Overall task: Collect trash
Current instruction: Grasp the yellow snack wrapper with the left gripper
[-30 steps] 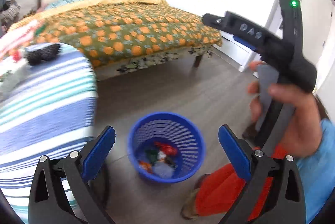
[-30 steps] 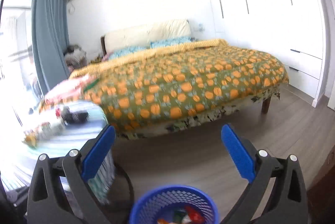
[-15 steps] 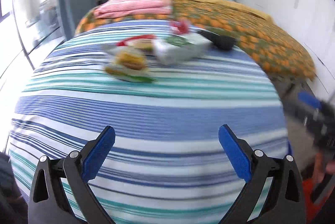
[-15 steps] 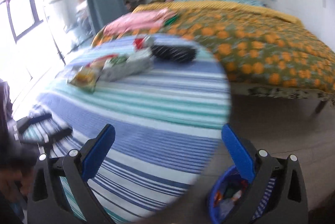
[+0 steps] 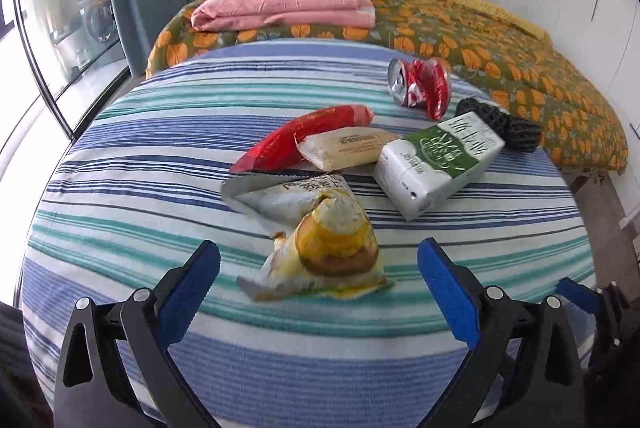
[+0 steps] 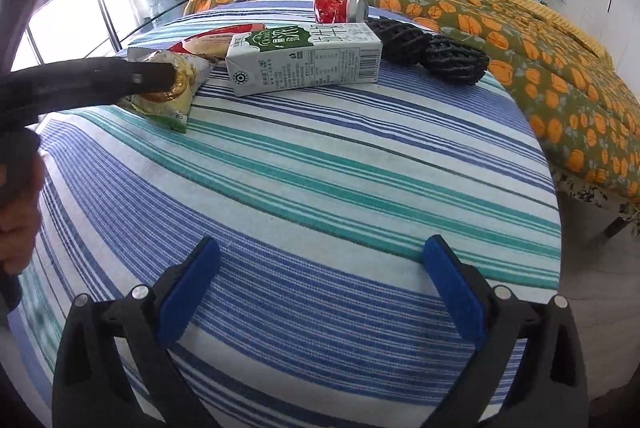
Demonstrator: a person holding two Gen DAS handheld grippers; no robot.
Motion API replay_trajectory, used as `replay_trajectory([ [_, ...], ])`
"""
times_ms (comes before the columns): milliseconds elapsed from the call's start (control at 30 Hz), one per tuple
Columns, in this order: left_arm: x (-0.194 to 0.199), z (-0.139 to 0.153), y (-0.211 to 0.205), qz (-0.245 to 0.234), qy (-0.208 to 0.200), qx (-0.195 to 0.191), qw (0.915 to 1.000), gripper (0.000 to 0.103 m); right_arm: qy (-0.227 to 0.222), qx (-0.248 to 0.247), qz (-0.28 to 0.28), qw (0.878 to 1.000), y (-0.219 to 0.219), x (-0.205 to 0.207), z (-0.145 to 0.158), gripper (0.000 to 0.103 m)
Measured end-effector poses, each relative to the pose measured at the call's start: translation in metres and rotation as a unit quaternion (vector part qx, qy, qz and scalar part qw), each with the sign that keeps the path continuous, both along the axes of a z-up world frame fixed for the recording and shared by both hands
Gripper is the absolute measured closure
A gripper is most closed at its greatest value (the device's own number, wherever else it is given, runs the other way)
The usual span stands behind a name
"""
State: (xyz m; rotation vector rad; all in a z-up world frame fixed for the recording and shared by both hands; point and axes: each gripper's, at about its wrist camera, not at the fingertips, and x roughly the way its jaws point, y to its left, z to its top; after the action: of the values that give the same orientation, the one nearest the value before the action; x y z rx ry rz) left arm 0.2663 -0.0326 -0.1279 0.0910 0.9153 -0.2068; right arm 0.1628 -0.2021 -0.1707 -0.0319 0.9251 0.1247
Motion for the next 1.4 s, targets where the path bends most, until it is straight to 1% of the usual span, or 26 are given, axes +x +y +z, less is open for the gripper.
replay_trajectory([
  [100,0.01,-0.008,-0.008,-0.007,0.007,0.024,0.9997,0.005,-0.003,-0.002,-0.004,1.0,0.0,0.0,-0.001,0.005],
  [167,0.017,-0.013,-0.008,0.002,0.01,0.038,0.9992,0.005,-0.004,-0.001,-0.005,1.0,0.001,-0.001,-0.001,0.005],
  [267,0.027,-0.018,-0.002,0.026,0.022,0.036,0.9988,0.005,-0.004,-0.002,-0.007,1.0,0.0,0.0,0.0,0.005],
  [367,0.031,-0.021,0.0,0.029,0.028,0.028,0.9988,0.006,-0.004,-0.002,-0.008,1.0,0.0,0.001,0.0,0.005],
  [400,0.029,-0.02,0.001,0.028,0.026,0.026,0.9989,0.009,-0.004,-0.002,-0.008,1.0,0.0,0.0,0.0,0.005],
  [433,0.027,-0.02,0.001,0.023,0.024,0.019,0.9992,0.02,-0.004,-0.002,-0.007,1.0,0.0,0.0,0.0,0.005],
  [467,0.025,-0.019,0.002,0.016,0.025,0.006,0.9995,0.04,-0.004,-0.002,-0.008,1.0,0.0,0.0,0.0,0.005],
  [500,0.022,-0.017,0.003,0.012,0.026,-0.002,0.9996,0.045,-0.004,-0.001,-0.009,1.0,-0.001,0.001,0.0,0.005],
  [533,0.018,-0.015,0.004,0.011,0.022,-0.002,0.9997,0.051,-0.004,-0.001,-0.01,1.0,-0.001,0.001,0.0,0.005],
  [567,0.012,-0.01,0.007,0.004,0.014,-0.003,0.9999,0.053,-0.004,0.0,-0.011,1.0,-0.001,0.0,0.0,0.005],
  [667,-0.006,0.0,0.021,-0.012,0.006,-0.007,0.9999,0.054,-0.004,0.0,-0.012,1.0,-0.002,0.0,0.0,0.005],
  [733,-0.023,0.008,0.037,-0.017,-0.003,-0.002,0.9999,0.054,-0.004,0.0,-0.011,1.0,-0.002,0.0,0.0,0.005],
  [800,-0.036,0.011,0.053,-0.015,-0.005,-0.007,0.9999,0.054,-0.004,0.0,-0.011,1.0,-0.002,0.0,0.0,0.005],
  [933,-0.052,0.001,0.078,-0.01,0.003,-0.018,0.9998,0.05,-0.004,0.0,-0.011,1.0,-0.002,0.0,0.0,0.005],
  [967,-0.054,-0.004,0.081,-0.011,0.005,-0.018,0.9998,0.043,-0.004,0.0,-0.011,1.0,-0.002,0.0,0.0,0.005],
  [1000,-0.054,-0.009,0.083,-0.01,0.008,-0.017,0.9998,0.039,-0.005,0.0,-0.012,1.0,-0.002,0.0,0.0,0.005],
  [1067,-0.055,-0.017,0.086,-0.004,0.005,-0.014,0.9999,0.023,-0.004,0.0,-0.011,1.0,-0.003,0.0,0.0,0.005],
  [1167,-0.051,-0.024,0.087,0.004,0.006,-0.008,0.9999,0.016,-0.005,0.0,-0.011,1.0,-0.003,0.0,0.0,0.005],
  [1333,-0.046,-0.028,0.086,0.003,0.01,0.005,0.9999,0.011,-0.005,0.0,-0.012,1.0,-0.003,0.0,0.0,0.005],
  [1400,-0.045,-0.03,0.085,0.0,0.013,0.011,0.9999,0.007,-0.005,0.0,-0.013,1.0,-0.004,0.0,0.0,0.005],
])
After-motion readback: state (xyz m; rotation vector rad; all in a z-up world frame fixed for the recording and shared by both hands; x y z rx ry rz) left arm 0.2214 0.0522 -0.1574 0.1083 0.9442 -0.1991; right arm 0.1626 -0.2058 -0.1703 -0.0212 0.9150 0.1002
